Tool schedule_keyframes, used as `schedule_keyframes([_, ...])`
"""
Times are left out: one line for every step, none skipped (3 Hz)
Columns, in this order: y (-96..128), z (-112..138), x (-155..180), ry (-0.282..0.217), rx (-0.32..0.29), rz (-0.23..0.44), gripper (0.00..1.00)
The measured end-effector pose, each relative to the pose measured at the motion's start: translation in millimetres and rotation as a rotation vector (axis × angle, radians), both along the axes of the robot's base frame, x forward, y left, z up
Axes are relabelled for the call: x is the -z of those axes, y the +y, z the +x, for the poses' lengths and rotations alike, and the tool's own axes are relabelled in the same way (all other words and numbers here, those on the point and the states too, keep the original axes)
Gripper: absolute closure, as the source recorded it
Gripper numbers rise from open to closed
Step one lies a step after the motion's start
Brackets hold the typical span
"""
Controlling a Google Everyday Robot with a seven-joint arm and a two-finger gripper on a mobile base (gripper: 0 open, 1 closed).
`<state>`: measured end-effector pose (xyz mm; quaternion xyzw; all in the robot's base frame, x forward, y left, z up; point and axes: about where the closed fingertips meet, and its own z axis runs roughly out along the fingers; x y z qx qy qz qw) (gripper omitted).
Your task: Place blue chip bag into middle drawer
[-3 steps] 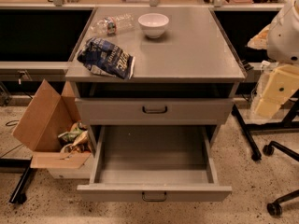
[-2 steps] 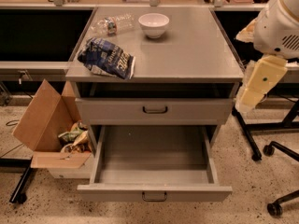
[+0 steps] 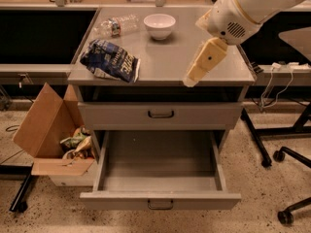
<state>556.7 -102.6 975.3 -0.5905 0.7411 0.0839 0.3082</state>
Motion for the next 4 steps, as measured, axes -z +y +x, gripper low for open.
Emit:
schedule_keyframes([2.4,2.2,1.5,-0.001,-0.003,0.003,0.00])
schedule_keyframes([21.7,19.8,12.9,-0.012,-0.024,0.030,0.00])
schedule_keyframes([69.3,58.5,34.0,-0.028,-0.066,0.054,0.00])
schedule_keyframes([118.2,92.1,51.5,-0.034,-0.099,0.093,0.00])
